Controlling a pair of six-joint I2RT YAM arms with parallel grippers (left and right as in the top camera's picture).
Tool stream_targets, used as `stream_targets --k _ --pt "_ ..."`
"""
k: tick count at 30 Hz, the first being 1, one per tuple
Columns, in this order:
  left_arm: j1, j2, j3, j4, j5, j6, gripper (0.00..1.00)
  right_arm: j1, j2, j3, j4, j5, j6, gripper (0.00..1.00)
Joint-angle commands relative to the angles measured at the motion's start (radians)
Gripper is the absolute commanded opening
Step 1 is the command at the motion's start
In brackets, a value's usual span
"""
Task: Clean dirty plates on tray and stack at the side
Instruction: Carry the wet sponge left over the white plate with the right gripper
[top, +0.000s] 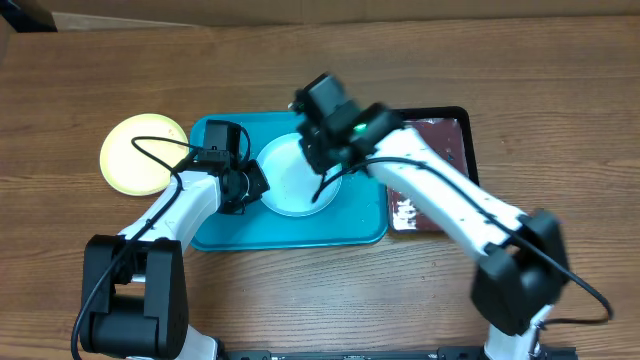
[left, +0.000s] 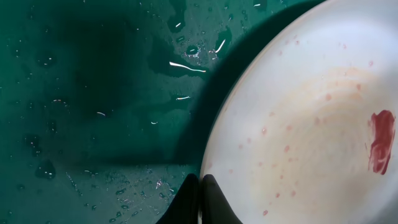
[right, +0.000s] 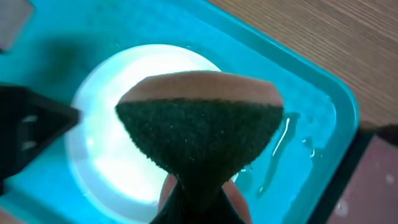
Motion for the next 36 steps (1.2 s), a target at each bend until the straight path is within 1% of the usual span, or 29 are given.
stream_targets --k 1,5,10,20,26,27,29,32,36 --pt "-0.013 0.019 -0.012 0.003 -0.008 0.015 0.05 0.034 0.019 0.018 0.030 0.185 -0.032 0.04" --pt "-0.013 0.019 -0.012 0.003 -0.008 0.016 0.05 0.072 0.069 0.018 0.035 0.308 -0.032 0.04" --pt "-0.013 0.019 -0.012 0.003 -0.007 0.015 0.05 0.103 0.117 0.018 0.086 0.390 -0.035 0.04" --pt "-0.013 0.019 -0.012 0.003 -0.007 0.016 0.04 0.107 0.148 0.018 0.163 0.404 -0.035 0.04" --pt "-0.013 0.019 -0.012 0.002 -0.007 0.016 0.04 0.107 0.189 0.018 0.145 0.428 -0.064 0.04" --pt "-0.013 0.019 -0.012 0.002 -0.007 0.016 0.04 0.105 0.191 0.018 0.135 0.406 -0.064 0.03" --pt "-0.013 0.019 -0.012 0.003 -0.007 0.016 0.05 0.090 0.192 0.025 0.114 0.290 -0.051 0.03" --pt "-0.013 0.019 -0.012 0.003 -0.006 0.016 0.04 0.048 0.192 0.079 0.055 0.170 0.040 0.03" --pt "-0.013 0.019 -0.012 0.003 -0.006 0.016 0.04 -0.011 0.192 0.165 -0.013 0.050 0.093 0.03"
